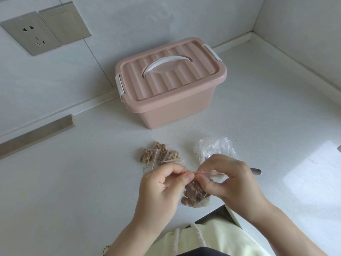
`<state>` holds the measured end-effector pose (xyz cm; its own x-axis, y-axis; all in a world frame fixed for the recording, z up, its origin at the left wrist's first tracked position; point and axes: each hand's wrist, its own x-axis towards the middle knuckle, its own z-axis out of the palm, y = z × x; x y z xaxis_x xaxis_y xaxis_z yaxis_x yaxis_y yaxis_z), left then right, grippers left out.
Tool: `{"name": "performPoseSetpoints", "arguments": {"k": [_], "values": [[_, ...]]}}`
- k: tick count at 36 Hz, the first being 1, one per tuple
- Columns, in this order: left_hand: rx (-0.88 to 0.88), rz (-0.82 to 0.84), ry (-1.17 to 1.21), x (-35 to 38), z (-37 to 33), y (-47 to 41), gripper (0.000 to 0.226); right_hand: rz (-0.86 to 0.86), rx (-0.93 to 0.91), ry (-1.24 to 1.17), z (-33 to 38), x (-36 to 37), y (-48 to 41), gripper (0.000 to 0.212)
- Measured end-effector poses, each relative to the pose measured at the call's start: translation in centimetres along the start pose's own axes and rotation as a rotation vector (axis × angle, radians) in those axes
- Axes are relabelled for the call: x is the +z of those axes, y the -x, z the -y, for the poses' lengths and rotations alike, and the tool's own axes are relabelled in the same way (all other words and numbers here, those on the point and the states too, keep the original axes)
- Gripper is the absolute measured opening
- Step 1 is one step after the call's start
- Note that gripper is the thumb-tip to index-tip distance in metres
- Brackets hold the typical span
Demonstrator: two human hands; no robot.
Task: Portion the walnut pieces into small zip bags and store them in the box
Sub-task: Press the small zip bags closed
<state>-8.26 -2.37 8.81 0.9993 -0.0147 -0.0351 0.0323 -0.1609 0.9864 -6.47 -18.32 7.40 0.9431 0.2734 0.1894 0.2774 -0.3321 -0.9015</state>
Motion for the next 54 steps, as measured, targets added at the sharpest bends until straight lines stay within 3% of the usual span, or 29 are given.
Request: {"name": "performPoseSetpoints", "arguments": {"k": [6,12,16,22,27,32,37,48,54], "values": [[-0.009,-0.033,-0.010,0.0,0.4,-0.1,0.029,-0.024,0.007,0.076,-0.5,-0.3,-0.2,0.009],[-0.019,-0.052,-0.007,-0.3,0.1,-0.2,0.006,-0.053,0.015,0.146,-0.8,-0.9,0.0,0.011],[-0.040,-0.060,0.011,-0.3,0.1,-0.3,0.008,-0.062,0.005,0.138,-0.9,-1.1,0.0,0.007],[-0.082,-0.062,0.073,-0.2,0.2,-0.5,0.008,-0.073,0.075,0.003,-0.9,-1.3,-0.2,0.004],[-0.113,-0.065,0.164,-0.5,0.5,-1.0,0.013,-0.043,0.174,-0.123,-0.9,-1.3,-0.6,0.014],[-0.124,0.066,0.104,-0.8,0.5,-1.5,0.014,-0.005,0.179,-0.158,-0.5,-1.2,-0.6,0.013],[-0.035,0.182,-0.009,-0.5,0.7,-1.8,0.020,0.005,0.163,-0.149,-0.4,-0.7,-0.5,0.018],[0.036,0.174,0.023,-0.3,1.0,-1.9,0.018,0.037,0.106,-0.125,0.0,-1.0,-0.6,0.012],[0.162,0.159,-0.057,-0.4,0.9,-1.9,0.012,0.033,0.061,-0.072,0.3,-0.9,-0.6,0.008]]}}
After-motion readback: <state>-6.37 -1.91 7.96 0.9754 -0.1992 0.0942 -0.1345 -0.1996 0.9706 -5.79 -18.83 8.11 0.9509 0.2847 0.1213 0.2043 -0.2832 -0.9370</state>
